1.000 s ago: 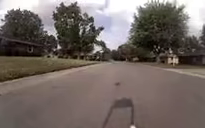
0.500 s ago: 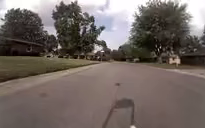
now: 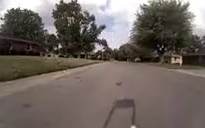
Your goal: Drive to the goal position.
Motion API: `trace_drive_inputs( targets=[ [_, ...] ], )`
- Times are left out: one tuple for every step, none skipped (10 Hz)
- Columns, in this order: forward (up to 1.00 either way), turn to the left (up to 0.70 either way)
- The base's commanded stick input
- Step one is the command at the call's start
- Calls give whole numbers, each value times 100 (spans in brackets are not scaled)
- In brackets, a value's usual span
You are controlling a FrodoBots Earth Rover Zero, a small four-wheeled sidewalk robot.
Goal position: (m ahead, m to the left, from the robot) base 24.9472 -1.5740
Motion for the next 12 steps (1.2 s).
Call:
trace_drive_inputs(
  targets=[
    [100, 0],
    [100, 0],
    [100, 0],
    [100, 0],
    [100, 0],
    [100, 0],
    [100, 0],
    [100, 0],
    [100, 0],
    [100, 0],
    [100, 0],
    [100, 0]
  ],
)
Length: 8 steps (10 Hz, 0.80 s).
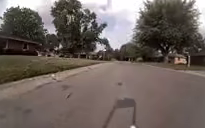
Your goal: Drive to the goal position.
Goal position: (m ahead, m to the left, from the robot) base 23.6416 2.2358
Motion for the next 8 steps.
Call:
trace_drive_inputs(
  targets=[
    [100, 0],
    [100, 0],
    [100, 0],
    [100, 0],
    [100, 0],
    [100, 0],
    [100, 0],
    [100, 0]
  ],
)
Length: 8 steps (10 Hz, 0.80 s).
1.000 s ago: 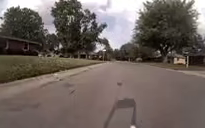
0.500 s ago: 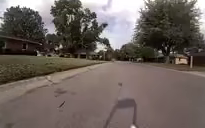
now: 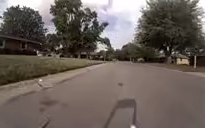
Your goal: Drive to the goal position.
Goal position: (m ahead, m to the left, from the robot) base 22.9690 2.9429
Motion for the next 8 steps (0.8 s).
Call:
trace_drive_inputs(
  targets=[
    [100, 0],
    [100, 0],
    [100, 0],
    [100, -3],
    [100, -12],
    [100, -25],
    [100, -29],
    [100, -34]
  ],
)
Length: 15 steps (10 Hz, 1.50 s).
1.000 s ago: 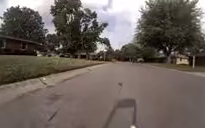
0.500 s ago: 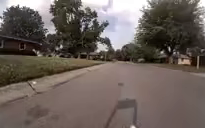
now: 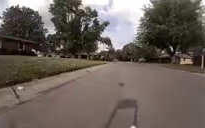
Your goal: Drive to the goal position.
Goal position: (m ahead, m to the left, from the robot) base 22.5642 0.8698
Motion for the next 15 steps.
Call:
trace_drive_inputs(
  targets=[
    [100, -38],
    [100, 0],
    [100, 0],
    [100, 0],
    [100, 0],
    [100, 0],
    [100, 0],
    [100, 0],
    [100, 0],
    [100, 0],
    [100, 0],
    [100, 0],
    [100, 0],
    [100, 0],
    [100, 0]
  ],
)
